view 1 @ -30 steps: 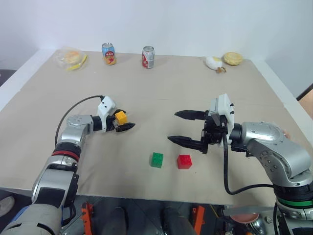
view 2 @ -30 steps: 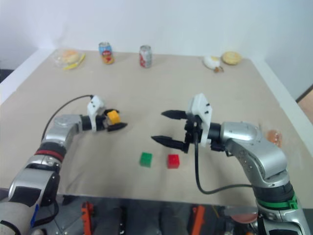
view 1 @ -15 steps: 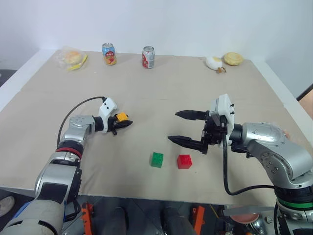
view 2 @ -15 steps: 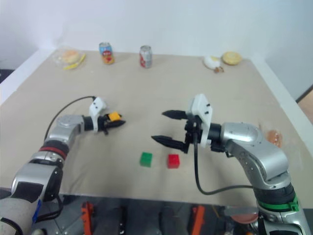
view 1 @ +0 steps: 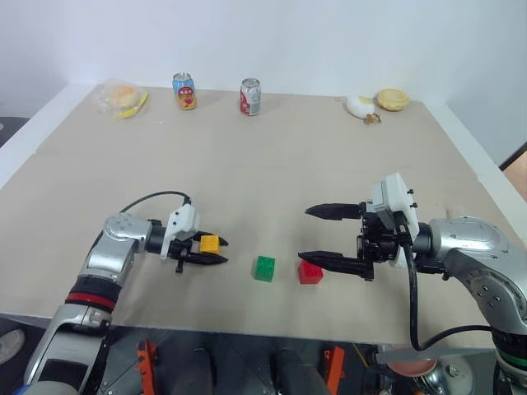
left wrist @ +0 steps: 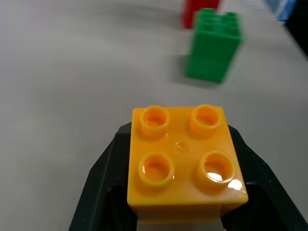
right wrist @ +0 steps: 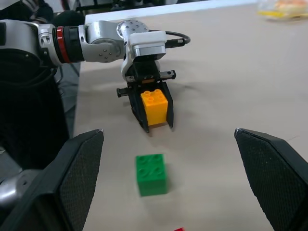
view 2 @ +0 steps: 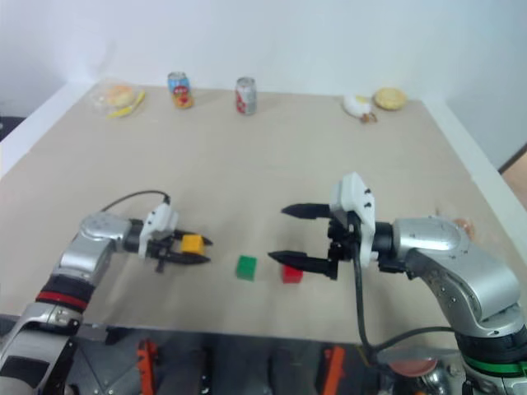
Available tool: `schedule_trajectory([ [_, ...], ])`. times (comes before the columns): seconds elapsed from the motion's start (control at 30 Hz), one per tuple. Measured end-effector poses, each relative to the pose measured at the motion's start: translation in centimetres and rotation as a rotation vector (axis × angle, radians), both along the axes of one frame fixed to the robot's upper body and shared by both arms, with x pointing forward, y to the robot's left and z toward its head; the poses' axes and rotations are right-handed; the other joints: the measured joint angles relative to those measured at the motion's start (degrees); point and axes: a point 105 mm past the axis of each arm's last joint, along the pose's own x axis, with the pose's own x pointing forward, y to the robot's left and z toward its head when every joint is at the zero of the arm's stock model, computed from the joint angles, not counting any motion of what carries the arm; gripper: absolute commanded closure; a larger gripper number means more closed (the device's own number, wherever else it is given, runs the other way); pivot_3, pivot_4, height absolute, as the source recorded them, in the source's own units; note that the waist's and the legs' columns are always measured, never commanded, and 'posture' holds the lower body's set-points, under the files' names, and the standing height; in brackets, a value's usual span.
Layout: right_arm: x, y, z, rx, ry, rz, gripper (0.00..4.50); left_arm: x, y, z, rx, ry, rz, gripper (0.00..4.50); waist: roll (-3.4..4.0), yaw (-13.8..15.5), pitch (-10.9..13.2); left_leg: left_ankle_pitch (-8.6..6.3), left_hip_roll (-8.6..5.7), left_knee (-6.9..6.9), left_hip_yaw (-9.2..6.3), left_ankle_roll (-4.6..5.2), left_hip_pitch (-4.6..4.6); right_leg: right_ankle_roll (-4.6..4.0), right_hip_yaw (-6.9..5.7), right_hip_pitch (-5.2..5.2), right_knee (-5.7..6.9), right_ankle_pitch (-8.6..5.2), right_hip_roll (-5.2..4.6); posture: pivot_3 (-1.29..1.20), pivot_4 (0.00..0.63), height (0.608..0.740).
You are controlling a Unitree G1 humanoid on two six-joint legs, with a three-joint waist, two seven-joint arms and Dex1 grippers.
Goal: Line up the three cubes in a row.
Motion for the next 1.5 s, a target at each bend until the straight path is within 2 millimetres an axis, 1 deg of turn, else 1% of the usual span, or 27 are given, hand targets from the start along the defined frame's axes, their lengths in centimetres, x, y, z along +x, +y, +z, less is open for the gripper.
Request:
schedule_trajectory([
  [0.1, -0.6, 0.0, -0.5, -0.025, 0.008, 0.025, 0.00, -0.8, -1.0, 0.2, -0.008, -0.009, -0.032, 3.10, 0.00, 0.00, 0.00, 0.01, 0.00, 0.04, 0.06, 0.01, 0.08, 0.01, 0.04, 0.07, 0.00, 0.02, -0.03, 0.00, 0.150, 0.733],
  [0.27, -0.6, -0.1, -0.6, -0.031, 0.008, 0.024, 0.00, -1.9, -1.6, -0.9, 0.001, 0.040, -0.055, 3.10, 0.00, -0.03, 0.00, 0.01, 0.04, 0.02, 0.07, 0.01, 0.08, -0.01, 0.04, 0.02, 0.00, 0.03, 0.02, 0.00, 0.150, 0.733],
  [0.77, -0.6, -0.2, -0.7, -0.038, 0.006, 0.014, 0.00, -1.9, -1.6, -1.2, 0.012, 0.045, -0.042, 3.10, 0.00, -0.01, 0.00, 0.00, 0.02, 0.01, 0.08, 0.00, 0.06, -0.01, 0.06, 0.00, -0.01, 0.00, 0.00, 0.00, 0.150, 0.733],
  [0.83, -0.6, -0.2, -0.8, -0.038, 0.007, 0.014, 0.00, -1.9, -1.7, -1.2, 0.015, 0.047, -0.044, 2.08, 0.00, -0.01, 0.00, 0.00, 0.02, 0.00, 0.09, 0.00, 0.06, -0.01, 0.06, 0.00, -0.01, 0.00, 0.00, 0.00, 0.150, 0.733],
  [0.97, -0.6, -0.2, -0.8, -0.038, 0.007, 0.014, 0.00, -2.1, -1.8, -1.3, 0.018, 0.045, -0.059, 0.78, 0.00, 0.00, 0.00, 0.01, 0.02, 0.01, 0.08, 0.01, 0.07, -0.01, 0.06, 0.02, -0.01, 0.00, -0.01, 0.00, 0.150, 0.733],
  [1.03, -0.6, -0.2, -0.8, -0.038, 0.007, 0.014, 0.00, -2.1, -1.9, -1.3, 0.018, 0.043, -0.062, 0.04, 0.00, 0.00, 0.00, 0.01, 0.02, 0.02, 0.08, 0.01, 0.08, -0.02, 0.06, 0.02, -0.01, 0.01, -0.01, 0.00, 0.150, 0.733],
  [1.27, -0.6, -0.2, -0.9, -0.038, 0.012, 0.014, 0.00, -2.1, -1.8, -1.1, 0.014, 0.044, -0.064, 0.04, 0.00, -0.01, 0.00, 0.01, 0.03, 0.01, 0.09, 0.01, 0.08, -0.03, 0.06, 0.00, -0.01, 0.02, 0.00, 0.00, 0.150, 0.733],
  [1.37, -0.7, -0.2, -1.0, -0.036, 0.018, 0.014, 0.00, -2.2, -1.8, -0.6, 0.004, 0.050, -0.061, 0.04, 0.00, -0.01, 0.00, 0.01, 0.03, -0.04, 0.08, 0.00, 0.06, -0.03, 0.06, -0.02, -0.01, -0.02, 0.00, 0.00, 0.150, 0.733],
  [1.47, -0.8, -0.4, -0.4, 0.012, 0.027, 0.004, 0.00, -2.1, -2.0, 1.7, -0.085, 0.067, -0.024, 0.04, 0.00, 0.00, 0.00, 0.00, 0.03, -0.05, 0.07, 0.00, 0.02, 0.01, 0.05, -0.01, -0.01, -0.07, 0.00, 0.00, 0.150, 0.733],
  [1.5, -0.7, -0.5, 0.3, 0.073, 0.021, -0.012, 0.00, -1.6, -2.1, 3.1, -0.150, 0.084, 0.025, 0.04, -0.01, -0.01, 0.01, 0.00, 0.03, -0.04, 0.05, 0.00, 0.02, 0.03, 0.03, 0.00, -0.01, -0.06, 0.00, 0.00, 0.150, 0.733],
])
